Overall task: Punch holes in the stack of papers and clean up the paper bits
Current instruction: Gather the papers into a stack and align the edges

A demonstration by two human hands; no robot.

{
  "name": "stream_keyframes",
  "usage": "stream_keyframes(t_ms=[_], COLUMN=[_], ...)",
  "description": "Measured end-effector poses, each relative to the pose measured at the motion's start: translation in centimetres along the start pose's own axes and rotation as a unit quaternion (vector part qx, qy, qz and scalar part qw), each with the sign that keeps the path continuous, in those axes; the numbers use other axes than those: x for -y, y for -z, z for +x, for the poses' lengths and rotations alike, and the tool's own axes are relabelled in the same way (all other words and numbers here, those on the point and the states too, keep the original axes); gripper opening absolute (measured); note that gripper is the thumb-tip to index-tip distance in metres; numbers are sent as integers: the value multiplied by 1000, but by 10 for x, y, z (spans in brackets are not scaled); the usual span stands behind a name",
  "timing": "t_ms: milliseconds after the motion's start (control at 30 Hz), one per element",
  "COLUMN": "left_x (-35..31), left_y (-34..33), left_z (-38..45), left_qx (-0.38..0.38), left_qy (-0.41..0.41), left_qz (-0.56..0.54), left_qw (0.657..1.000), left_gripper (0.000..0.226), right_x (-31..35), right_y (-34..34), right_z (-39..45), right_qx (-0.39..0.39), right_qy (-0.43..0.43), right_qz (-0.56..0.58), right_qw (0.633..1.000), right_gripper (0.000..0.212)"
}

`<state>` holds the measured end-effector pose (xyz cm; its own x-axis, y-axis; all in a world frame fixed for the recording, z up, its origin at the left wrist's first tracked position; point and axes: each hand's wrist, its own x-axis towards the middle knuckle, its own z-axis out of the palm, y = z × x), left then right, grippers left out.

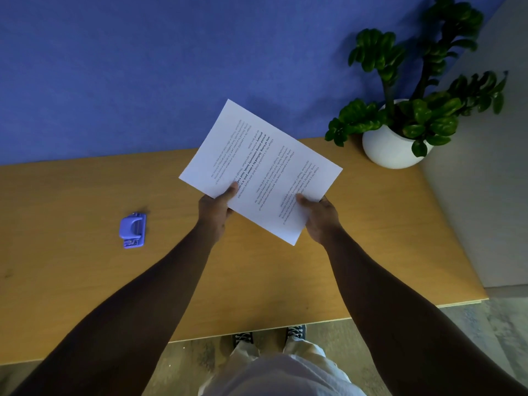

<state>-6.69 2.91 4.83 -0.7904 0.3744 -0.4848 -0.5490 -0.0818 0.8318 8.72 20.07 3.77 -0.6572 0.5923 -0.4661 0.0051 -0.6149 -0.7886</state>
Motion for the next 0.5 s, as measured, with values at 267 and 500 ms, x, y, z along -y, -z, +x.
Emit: stream_keyframes(t_ms=[267, 500], left_x=[-1, -16], left_y=[0, 12], left_z=[-1, 0], left_qx=[36, 52], left_qy=[-38, -112], left_qz=[74, 195], left_qw=[996, 973], left_gripper=[33, 27], right_x=[-5, -7], right_y=[4, 22], right_z=[-2, 1], right_qx=[-13, -56], right_qy=[-26, 9], right_qz=[-85, -212], right_qw=[996, 976], right_gripper=[42, 26])
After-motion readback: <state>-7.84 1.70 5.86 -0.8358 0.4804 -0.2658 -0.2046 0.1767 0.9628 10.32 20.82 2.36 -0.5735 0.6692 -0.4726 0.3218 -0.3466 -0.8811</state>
